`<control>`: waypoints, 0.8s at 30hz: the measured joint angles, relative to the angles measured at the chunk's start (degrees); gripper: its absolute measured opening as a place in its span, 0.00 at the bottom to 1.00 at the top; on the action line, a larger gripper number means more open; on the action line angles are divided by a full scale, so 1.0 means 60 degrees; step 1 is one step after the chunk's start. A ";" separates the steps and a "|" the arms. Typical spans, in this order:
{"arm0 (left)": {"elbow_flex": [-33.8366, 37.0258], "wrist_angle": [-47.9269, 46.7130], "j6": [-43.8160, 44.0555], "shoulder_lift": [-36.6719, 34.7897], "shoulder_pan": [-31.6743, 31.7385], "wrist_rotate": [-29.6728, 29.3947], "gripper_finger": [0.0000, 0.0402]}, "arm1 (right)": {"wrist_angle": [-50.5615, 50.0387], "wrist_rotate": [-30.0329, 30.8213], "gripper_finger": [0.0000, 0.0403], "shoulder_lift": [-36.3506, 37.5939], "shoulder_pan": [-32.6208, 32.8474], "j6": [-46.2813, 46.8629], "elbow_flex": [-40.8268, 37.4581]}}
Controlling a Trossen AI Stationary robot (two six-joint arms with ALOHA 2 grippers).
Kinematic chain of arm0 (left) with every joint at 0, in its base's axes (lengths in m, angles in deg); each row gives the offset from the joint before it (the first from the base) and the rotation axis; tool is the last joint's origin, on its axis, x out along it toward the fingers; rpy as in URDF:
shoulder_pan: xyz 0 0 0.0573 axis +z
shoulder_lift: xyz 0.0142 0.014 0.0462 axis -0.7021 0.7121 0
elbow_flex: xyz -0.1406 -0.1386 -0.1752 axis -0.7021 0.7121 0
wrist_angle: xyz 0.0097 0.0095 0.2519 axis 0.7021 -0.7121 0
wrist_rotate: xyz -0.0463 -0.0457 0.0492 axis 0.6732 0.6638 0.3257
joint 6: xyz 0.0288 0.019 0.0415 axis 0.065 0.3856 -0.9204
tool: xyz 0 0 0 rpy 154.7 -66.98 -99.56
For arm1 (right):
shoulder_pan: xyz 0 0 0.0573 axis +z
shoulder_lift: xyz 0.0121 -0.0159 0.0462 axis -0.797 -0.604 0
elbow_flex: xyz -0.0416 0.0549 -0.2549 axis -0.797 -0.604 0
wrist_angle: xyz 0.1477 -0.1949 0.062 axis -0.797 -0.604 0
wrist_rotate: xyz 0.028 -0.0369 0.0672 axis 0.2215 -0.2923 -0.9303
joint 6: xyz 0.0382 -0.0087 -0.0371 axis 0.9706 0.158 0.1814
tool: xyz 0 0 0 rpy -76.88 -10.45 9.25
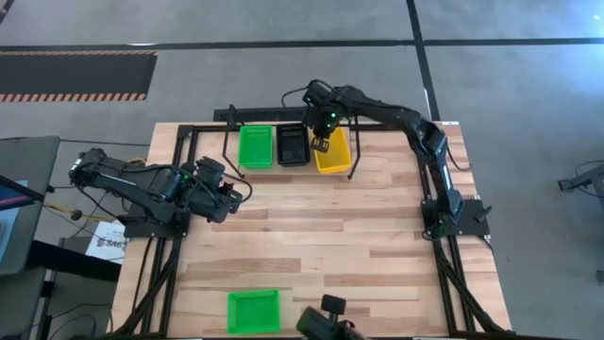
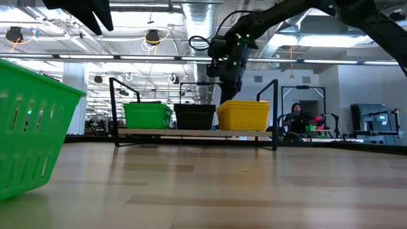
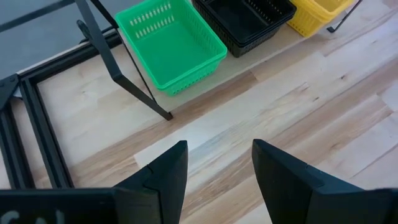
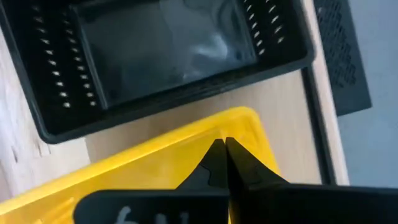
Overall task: Stack baskets on shelf by color
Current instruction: Adjust the stacked yellow baskets on the shelf
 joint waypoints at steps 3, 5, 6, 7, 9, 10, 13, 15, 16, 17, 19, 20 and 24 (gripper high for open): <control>0.0000 -0.0002 0.0001 -0.0001 0.0001 0.0000 0.42 | 0.0279 0.0004 0.01 -0.0091 -0.0057 -0.0027 0.0040; 0.0000 -0.0004 0.0001 0.0001 -0.0001 -0.0004 0.42 | 0.0140 0.0010 0.01 -0.0158 -0.0134 -0.0092 0.0005; 0.0000 -0.0004 0.0005 -0.0002 0.0002 -0.0004 0.42 | 0.0175 0.0005 0.01 -0.0179 -0.0168 -0.0161 0.0004; 0.0000 -0.0004 0.0011 -0.0001 0.0001 -0.0004 0.42 | 0.0264 0.0006 0.01 -0.0191 -0.0179 -0.0233 0.0011; 0.0000 -0.0004 0.0041 -0.0002 0.0002 -0.0004 0.42 | 0.0315 0.0015 0.01 -0.0202 -0.0214 -0.0274 0.0026; 0.0000 -0.0004 0.0074 -0.0002 0.0002 -0.0004 0.42 | 0.0307 0.0023 0.01 -0.0214 -0.0221 -0.0276 0.0026; 0.0000 -0.0004 0.0092 0.0000 -0.0001 -0.0007 0.42 | 0.0368 0.0025 0.01 -0.0230 -0.0310 -0.0343 0.0022; 0.0000 -0.0004 0.0096 0.0001 0.0002 -0.0005 0.42 | 0.0529 0.0030 0.01 -0.0230 -0.0346 -0.0349 0.0022; 0.0000 -0.0004 0.0124 0.0000 0.0003 -0.0006 0.42 | 0.0579 0.0033 0.01 -0.0230 -0.0379 -0.0372 0.0022; 0.0000 -0.0004 0.0142 -0.0001 0.0003 -0.0007 0.42 | 0.0621 0.0033 0.01 -0.0230 -0.0408 -0.0444 0.0022; 0.0000 -0.0004 0.0163 0.0000 -0.0001 -0.0004 0.42 | 0.0746 0.0055 0.01 -0.0230 -0.0470 -0.0577 0.0022; 0.0000 -0.0004 0.0165 -0.0001 -0.0001 -0.0004 0.42 | 0.0781 0.0055 0.01 -0.0230 -0.0495 -0.0591 0.0022; 0.0000 -0.0004 0.0165 0.0000 0.0002 -0.0004 0.42 | 0.0701 0.0073 0.01 -0.0230 -0.0538 -0.0605 0.0022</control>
